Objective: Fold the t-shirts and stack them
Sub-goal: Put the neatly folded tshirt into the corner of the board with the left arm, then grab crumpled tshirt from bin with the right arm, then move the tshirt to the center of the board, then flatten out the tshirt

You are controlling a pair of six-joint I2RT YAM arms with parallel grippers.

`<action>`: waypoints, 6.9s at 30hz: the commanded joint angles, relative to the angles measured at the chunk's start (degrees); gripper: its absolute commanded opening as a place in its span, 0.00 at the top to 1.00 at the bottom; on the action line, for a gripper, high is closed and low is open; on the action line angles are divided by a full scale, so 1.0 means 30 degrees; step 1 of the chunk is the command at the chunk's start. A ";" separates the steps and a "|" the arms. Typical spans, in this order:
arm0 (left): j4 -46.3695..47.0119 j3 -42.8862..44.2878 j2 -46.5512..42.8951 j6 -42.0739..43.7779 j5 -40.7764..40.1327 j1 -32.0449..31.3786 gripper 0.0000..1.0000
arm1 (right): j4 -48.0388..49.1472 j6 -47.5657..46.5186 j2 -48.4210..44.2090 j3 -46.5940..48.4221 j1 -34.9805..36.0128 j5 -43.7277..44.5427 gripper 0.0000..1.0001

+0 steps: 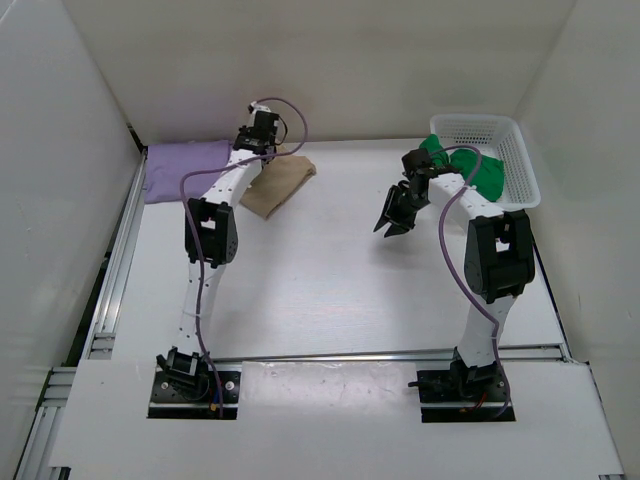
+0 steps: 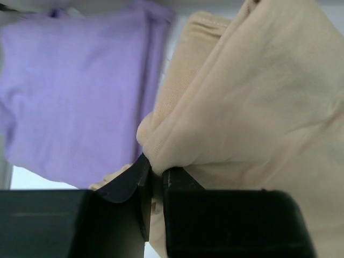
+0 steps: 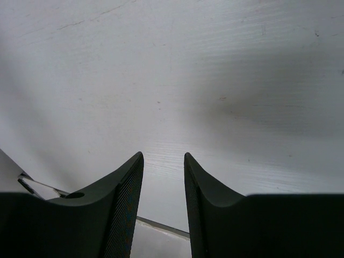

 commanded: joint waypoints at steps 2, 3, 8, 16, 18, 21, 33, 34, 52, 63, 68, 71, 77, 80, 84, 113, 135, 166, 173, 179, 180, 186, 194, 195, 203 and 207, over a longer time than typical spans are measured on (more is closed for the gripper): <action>0.2129 0.1419 -0.1820 -0.0018 -0.1900 0.1552 0.90 | -0.0599 -0.0456 -0.1053 -0.0123 -0.0064 0.0439 0.59; 0.2129 0.1187 -0.2027 -0.0018 -0.1900 0.1731 0.90 | -0.0599 -0.0456 -0.1053 -0.0123 -0.0064 0.0439 0.59; 0.2305 0.0425 -0.3696 -0.0018 -0.1023 0.2815 0.90 | -0.0599 -0.0632 -0.0879 -0.0472 -0.0064 0.0439 0.59; 0.2305 -0.0686 -0.4664 -0.0018 -0.0027 0.5128 0.90 | -0.0775 -0.1013 -0.0702 -0.0474 -0.0064 0.0790 0.58; 0.2305 -0.1156 -0.4898 -0.0018 0.0412 0.5334 0.90 | -0.0951 -0.1187 -0.0702 -0.0474 -0.0064 0.0966 0.58; 0.2305 -0.2094 -0.5076 -0.0018 0.1027 0.5512 0.90 | -0.0951 -0.1189 -0.0528 -0.0474 -0.0064 0.0966 0.58; 0.2305 -0.2040 -0.3787 -0.0018 0.1206 0.6916 0.90 | -0.1683 -0.1540 0.0207 0.0375 -0.0064 0.1201 0.58; 0.2305 -0.2038 -0.3555 -0.0018 0.1206 0.6918 0.90 | -0.1683 -0.1540 0.0207 0.0375 -0.0064 0.1201 0.58; 0.2480 0.0306 -0.0098 -0.0018 0.0737 0.7914 0.81 | -0.2238 -0.1892 0.0734 0.0930 -0.0064 0.1025 0.55; 0.3242 -0.0356 -0.1436 -0.0018 -0.2196 0.8735 0.05 | -0.4522 -0.3032 0.1286 0.7513 -0.0997 0.3306 0.36; 0.3242 -0.4813 -0.7489 -0.0018 0.2281 0.8559 0.00 | -0.3533 -0.1369 0.2490 1.2824 -0.3750 0.4804 0.29; 0.3242 -0.7656 -0.9552 -0.0018 0.5091 0.8149 0.00 | -0.0723 0.1207 0.2931 1.2566 -0.5918 0.3841 0.28; 0.0905 -1.0036 -1.2312 -0.0018 1.0127 0.7738 0.00 | 0.1481 0.5745 0.6554 1.3555 -0.8646 0.4009 0.28; -0.1061 -1.0036 -1.3130 -0.0018 1.2273 0.7738 0.00 | 0.2734 0.7417 0.8138 1.4202 -0.9086 0.4189 0.28; -0.2031 -1.1556 -1.3982 -0.0018 1.4096 0.7563 0.00 | 0.4028 0.9875 0.9900 1.4204 -0.9088 0.3372 0.28; -0.4580 -1.6977 -1.9282 -0.0018 1.0200 0.7563 0.00 | 0.7163 0.5120 0.2356 1.1772 -0.6688 0.7175 1.00; -0.4404 -1.8884 -2.2742 -0.0018 1.3186 0.7563 0.00 | 1.0676 -0.2920 -0.9809 1.3708 0.2509 0.2814 1.00; -0.7134 -1.9468 -1.5948 -0.0018 2.3673 -0.3537 0.00 | 0.2770 -0.3940 -0.4657 -0.3370 0.6026 0.3632 0.34; -0.3088 -2.0612 -1.2814 -0.0018 2.5727 -0.4420 0.00 | 0.4582 -0.1660 -0.4452 -0.7237 0.7140 0.2548 0.28; -0.3376 -1.9911 -0.9386 -0.0018 2.7040 -0.5209 0.27 | 0.5934 0.0042 -0.4012 -0.8502 0.7377 0.2138 0.55; -0.3611 -1.9909 -0.9063 -0.0018 2.7481 -0.5211 0.40 | 0.5934 0.0216 -0.4012 -0.8502 0.7377 0.1935 0.77; -0.5310 -1.9208 -0.9906 -0.0018 2.6259 -0.3312 0.90 | 0.4999 0.0218 -0.7054 -0.9377 0.7203 0.3219 1.00; -0.8884 -1.1862 -1.1404 -0.0018 1.8908 0.1145 0.90 | 0.3796 0.0421 -1.1800 -1.3185 0.4975 0.3253 1.00; -0.9090 -1.0924 -1.1404 -0.0018 1.7364 0.1147 0.90 | 0.3796 0.0597 -1.2008 -1.3972 0.4801 0.3251 1.00; -0.4597 -0.3860 -0.9473 -0.0018 0.7136 0.0885 0.77 | 0.5141 0.1829 -1.2541 -1.5386 0.4449 0.1320 1.00; -0.3320 -0.1835 -0.7072 -0.0018 0.2327 0.0153 0.00 | 0.5552 0.2501 -1.1633 -1.4627 0.4096 -0.0030 1.00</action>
